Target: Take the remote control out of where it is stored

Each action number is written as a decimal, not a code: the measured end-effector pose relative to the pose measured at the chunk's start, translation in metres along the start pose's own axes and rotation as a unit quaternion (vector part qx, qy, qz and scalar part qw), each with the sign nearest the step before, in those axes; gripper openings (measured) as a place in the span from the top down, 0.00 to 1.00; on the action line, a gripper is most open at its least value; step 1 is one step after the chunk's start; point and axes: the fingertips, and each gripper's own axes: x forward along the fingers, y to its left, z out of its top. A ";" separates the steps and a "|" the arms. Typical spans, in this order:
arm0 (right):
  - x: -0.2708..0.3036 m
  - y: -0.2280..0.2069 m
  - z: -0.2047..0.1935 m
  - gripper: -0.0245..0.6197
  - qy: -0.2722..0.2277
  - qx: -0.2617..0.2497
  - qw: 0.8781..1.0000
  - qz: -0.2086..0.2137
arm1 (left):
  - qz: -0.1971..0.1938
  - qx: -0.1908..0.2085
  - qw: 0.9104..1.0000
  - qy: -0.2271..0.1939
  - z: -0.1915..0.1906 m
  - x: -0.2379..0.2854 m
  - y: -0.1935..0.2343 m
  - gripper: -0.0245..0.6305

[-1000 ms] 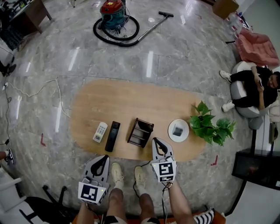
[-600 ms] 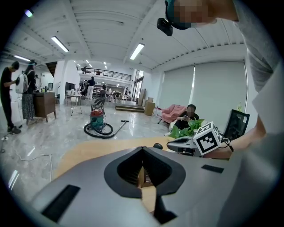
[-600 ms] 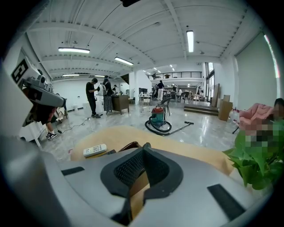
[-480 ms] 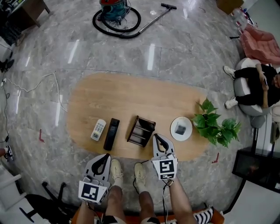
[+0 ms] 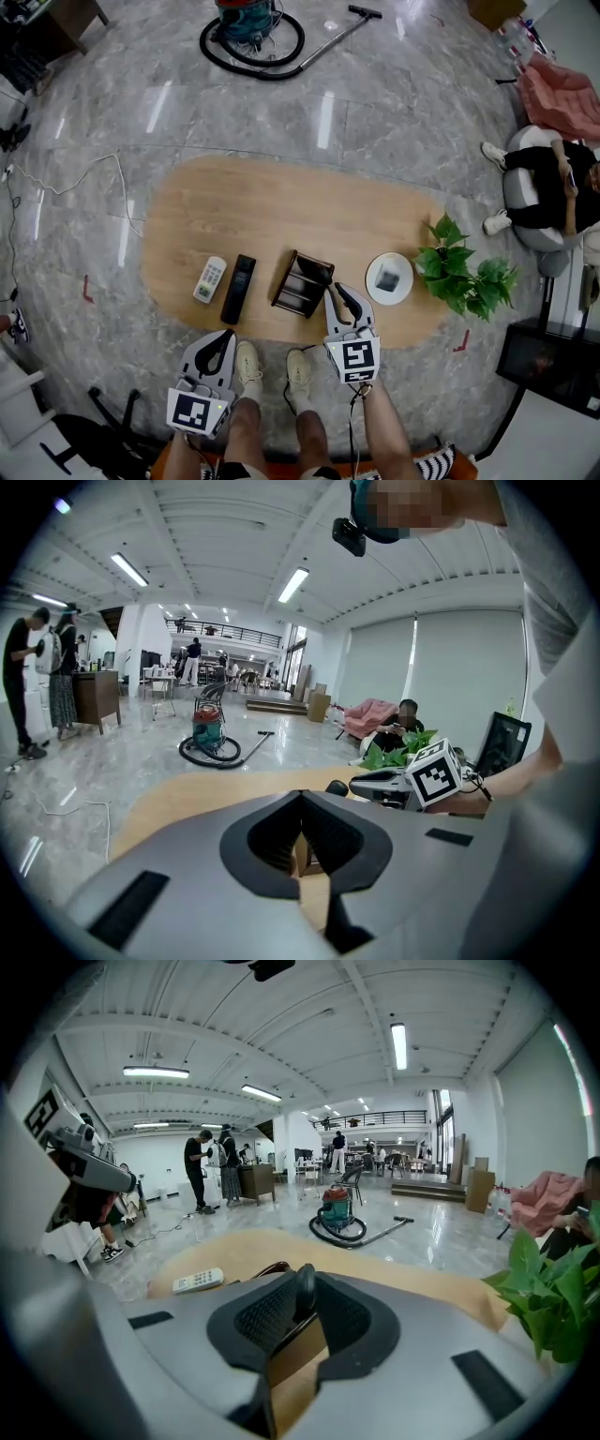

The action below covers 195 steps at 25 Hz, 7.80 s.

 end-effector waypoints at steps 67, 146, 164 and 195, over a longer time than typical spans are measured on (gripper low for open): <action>-0.021 0.027 0.084 0.83 0.002 -0.092 0.996 0.018 | 0.034 0.020 0.998 -0.043 0.066 -0.077 0.007 0.95; 0.050 0.144 -0.013 0.83 0.030 -0.186 0.973 0.131 | 0.080 -0.053 0.995 -0.001 -0.076 -0.105 0.064 0.96; 0.035 0.176 -0.034 0.83 0.012 -0.252 0.955 0.154 | 0.070 -0.060 0.996 0.014 -0.106 -0.099 0.053 0.95; 0.031 0.202 -0.119 0.83 0.053 -0.393 0.903 0.164 | 0.066 -0.088 0.993 0.035 -0.151 -0.096 0.046 0.95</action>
